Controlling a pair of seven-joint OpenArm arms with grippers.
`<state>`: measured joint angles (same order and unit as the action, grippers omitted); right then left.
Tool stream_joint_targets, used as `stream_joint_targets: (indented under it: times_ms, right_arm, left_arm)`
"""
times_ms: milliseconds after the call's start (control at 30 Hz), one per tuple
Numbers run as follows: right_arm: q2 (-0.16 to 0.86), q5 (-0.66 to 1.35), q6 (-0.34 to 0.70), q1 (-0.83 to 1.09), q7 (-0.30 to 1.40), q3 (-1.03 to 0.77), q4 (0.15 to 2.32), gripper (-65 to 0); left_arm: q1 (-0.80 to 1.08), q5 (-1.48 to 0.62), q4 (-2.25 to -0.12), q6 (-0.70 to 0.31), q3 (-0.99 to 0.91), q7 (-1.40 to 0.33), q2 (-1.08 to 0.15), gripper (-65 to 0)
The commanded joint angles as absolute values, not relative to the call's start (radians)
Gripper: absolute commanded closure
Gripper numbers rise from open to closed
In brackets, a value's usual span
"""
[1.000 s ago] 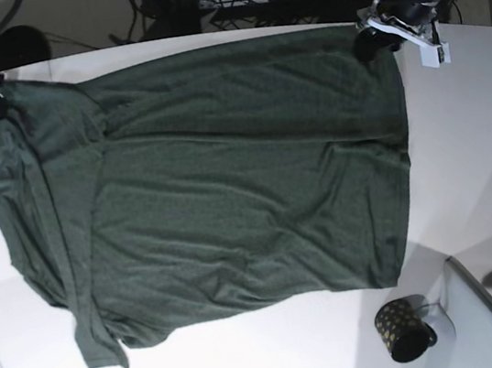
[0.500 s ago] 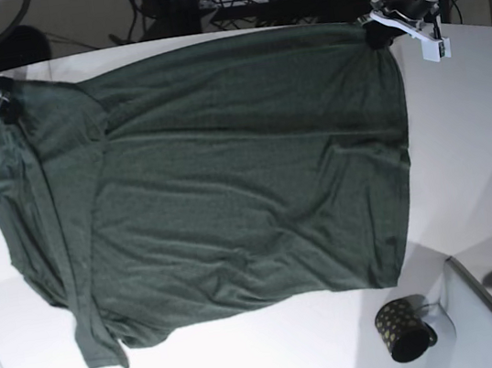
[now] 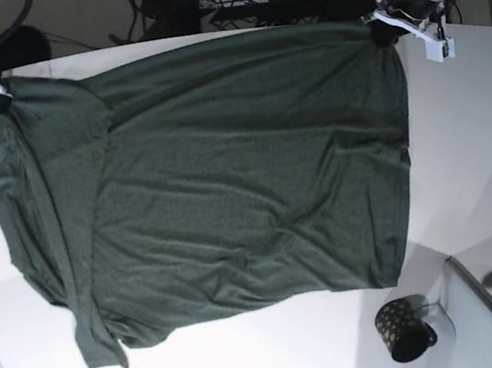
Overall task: Layout the t-shirt on the table in an organized manner, then fold the t-shirt properly
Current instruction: 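Pull both held corners apart to stretch the collar edge taut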
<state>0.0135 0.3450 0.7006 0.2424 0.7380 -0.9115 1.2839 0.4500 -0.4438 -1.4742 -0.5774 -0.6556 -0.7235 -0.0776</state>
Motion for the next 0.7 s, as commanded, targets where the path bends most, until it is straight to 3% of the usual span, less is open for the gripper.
stream_joint_targets:
  times_ms: [0,400,667]
  right_arm:
    - [0.018,0.320,0.698,0.260,0.789,-0.911,1.302,-1.4]
    - [0.018,0.317,0.698,0.272,0.975,-0.909,1.523,-0.2]
    - [0.018,0.315,0.698,0.259,1.043,-0.908,1.587,-0.2]
  left_arm:
    - [0.453,-0.453,-1.511,-0.584,-0.661,-0.714,-0.090,0.0]
    - [0.495,-0.452,-1.573,-0.584,-0.659,-0.717,-0.087,0.0]
    - [0.496,-0.453,-1.662,-0.584,-0.661,-0.816,-0.082,0.0]
